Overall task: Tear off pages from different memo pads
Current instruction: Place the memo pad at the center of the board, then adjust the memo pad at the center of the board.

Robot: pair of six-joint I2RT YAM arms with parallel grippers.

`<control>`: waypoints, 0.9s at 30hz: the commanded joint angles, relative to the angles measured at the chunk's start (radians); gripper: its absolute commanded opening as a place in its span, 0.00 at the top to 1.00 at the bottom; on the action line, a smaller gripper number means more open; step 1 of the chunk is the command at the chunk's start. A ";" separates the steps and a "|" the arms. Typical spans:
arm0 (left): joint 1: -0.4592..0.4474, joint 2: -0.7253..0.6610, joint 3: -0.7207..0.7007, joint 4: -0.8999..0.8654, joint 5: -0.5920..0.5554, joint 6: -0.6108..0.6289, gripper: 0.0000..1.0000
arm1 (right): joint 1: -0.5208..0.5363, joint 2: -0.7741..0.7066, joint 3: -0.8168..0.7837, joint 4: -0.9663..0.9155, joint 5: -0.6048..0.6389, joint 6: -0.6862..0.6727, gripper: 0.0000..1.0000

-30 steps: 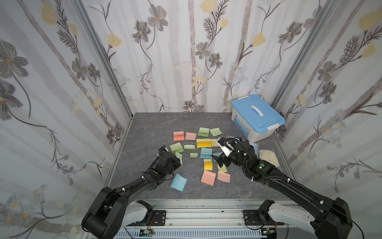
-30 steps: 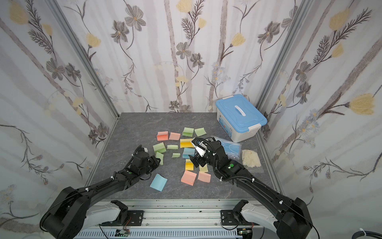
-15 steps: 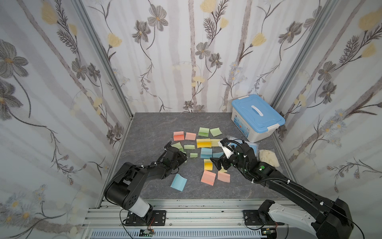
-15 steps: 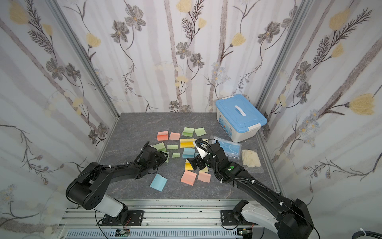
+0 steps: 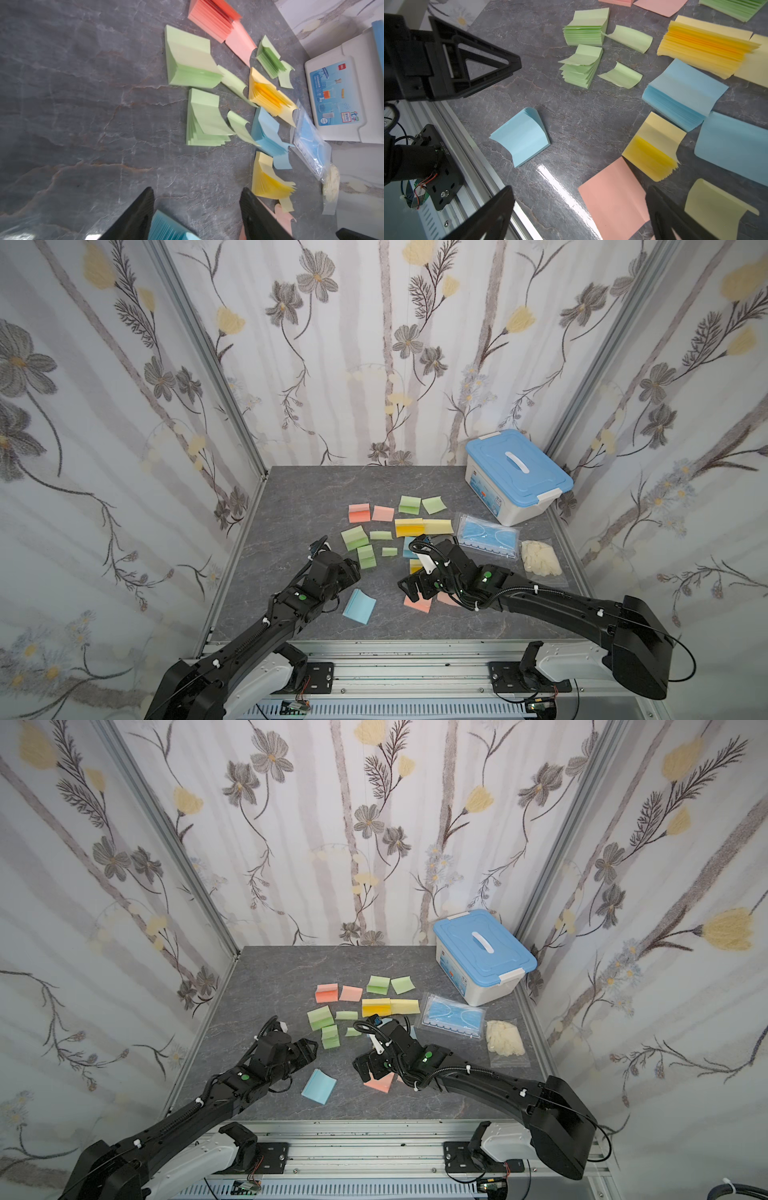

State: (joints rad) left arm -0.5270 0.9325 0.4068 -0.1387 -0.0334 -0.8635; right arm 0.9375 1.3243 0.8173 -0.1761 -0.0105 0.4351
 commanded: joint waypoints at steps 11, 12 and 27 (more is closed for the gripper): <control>-0.061 -0.097 -0.134 -0.096 0.134 -0.079 0.51 | 0.135 0.121 -0.007 0.081 -0.032 0.215 0.05; -0.076 -0.119 -0.150 -0.099 0.136 -0.102 0.51 | 0.139 0.123 -0.010 0.081 -0.032 0.218 0.05; -0.408 -0.004 -0.065 0.115 0.052 -0.265 0.51 | 0.147 0.148 -0.063 0.079 -0.021 0.240 0.27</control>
State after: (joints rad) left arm -0.9081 0.8780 0.2779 -0.0952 0.0483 -1.1469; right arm 1.0824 1.4670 0.7567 -0.1253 -0.0265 0.6460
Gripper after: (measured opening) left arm 0.487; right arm 0.742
